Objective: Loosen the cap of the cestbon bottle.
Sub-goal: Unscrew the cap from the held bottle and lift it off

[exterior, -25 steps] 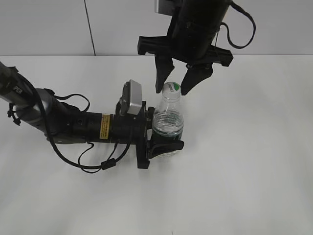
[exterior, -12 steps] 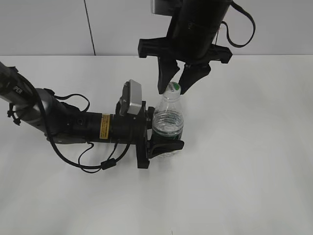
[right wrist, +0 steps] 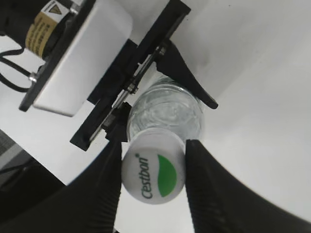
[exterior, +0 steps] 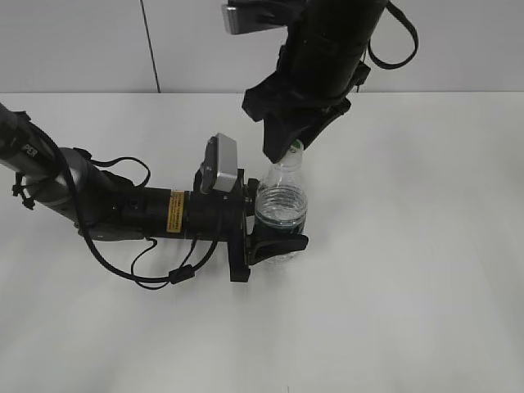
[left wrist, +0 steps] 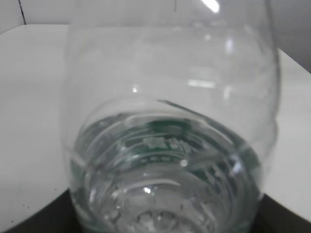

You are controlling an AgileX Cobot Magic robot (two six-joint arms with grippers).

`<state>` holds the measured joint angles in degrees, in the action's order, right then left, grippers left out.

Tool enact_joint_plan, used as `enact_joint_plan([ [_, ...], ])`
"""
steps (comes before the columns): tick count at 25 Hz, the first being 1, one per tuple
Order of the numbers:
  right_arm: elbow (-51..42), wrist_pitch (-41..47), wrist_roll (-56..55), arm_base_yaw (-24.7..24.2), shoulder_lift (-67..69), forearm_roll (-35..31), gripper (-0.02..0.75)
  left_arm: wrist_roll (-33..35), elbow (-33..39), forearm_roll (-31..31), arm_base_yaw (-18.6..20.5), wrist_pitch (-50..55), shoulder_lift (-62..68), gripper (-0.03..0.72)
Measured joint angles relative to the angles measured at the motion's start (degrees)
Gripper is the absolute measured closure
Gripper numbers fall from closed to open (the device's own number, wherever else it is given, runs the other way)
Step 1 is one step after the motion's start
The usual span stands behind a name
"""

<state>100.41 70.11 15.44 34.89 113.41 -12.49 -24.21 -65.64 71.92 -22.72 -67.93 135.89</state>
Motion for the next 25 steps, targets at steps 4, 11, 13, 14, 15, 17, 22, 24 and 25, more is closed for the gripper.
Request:
enact_joint_plan([
  [4,0.00,0.00,7.49,0.00,0.00,-0.10,0.434,0.00,0.00,0.05,0.00,0.00,0.00,0.278],
  [11,0.00,0.00,18.24,0.00,0.00,-0.65,0.434,0.00,0.00,0.51,0.00,0.00,0.00,0.278],
  [13,0.00,0.00,21.20,0.00,0.00,-0.67,0.434,0.00,0.00,0.61,0.00,-0.05,0.00,0.278],
  [14,0.00,0.00,23.04,0.00,0.00,-0.74,0.434,0.00,0.00,0.67,0.00,-0.05,0.00,0.278],
  [15,0.06,0.08,24.86,0.00,0.00,-0.79,0.434,0.00,0.00,0.67,0.00,-0.05,0.00,0.278],
  [17,0.06,0.13,27.57,0.00,0.00,-0.79,0.434,0.00,0.00,0.72,0.00,-0.05,0.00,0.278],
  [22,0.40,0.48,34.65,0.00,0.00,-0.05,0.435,-0.02,0.00,0.84,0.00,-0.05,0.00,0.278],
  [24,0.40,0.53,37.50,0.00,0.00,0.01,0.436,-0.02,0.00,0.84,0.00,-0.05,0.00,0.278],
  [25,0.40,0.55,39.00,0.00,0.00,0.01,0.436,-0.02,0.00,0.84,0.00,-0.05,0.00,0.278],
])
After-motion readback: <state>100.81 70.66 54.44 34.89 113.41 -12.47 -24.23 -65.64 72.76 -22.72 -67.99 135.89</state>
